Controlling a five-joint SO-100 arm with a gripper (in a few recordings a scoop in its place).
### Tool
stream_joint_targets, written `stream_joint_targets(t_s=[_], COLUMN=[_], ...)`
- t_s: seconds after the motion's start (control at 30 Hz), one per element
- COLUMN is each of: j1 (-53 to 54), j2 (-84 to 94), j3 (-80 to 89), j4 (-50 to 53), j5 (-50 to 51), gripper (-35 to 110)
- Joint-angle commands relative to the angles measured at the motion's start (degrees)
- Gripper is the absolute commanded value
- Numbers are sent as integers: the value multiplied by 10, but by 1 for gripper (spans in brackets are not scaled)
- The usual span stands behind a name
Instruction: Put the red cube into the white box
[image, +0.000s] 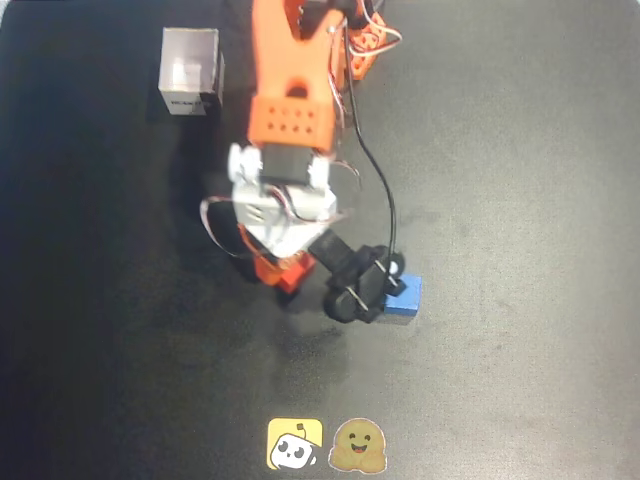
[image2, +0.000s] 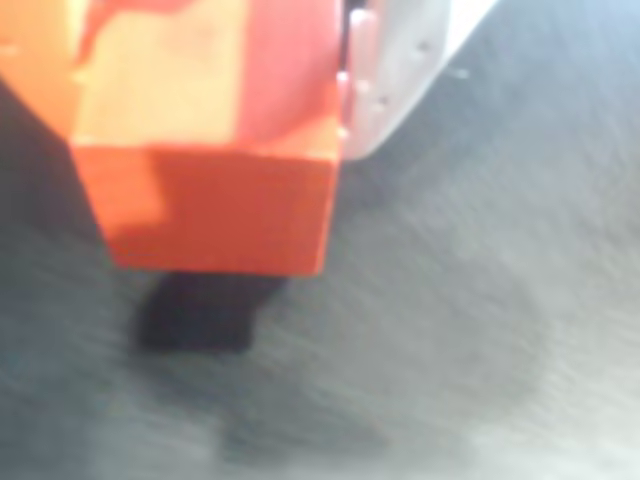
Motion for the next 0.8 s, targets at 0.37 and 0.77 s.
stream_joint_targets(t_s=[0.37,0.77], j1=[91,270], j2=[43,104], j3=[-141,-112], j4=[99,138], j5=[34,65], gripper=[0,0])
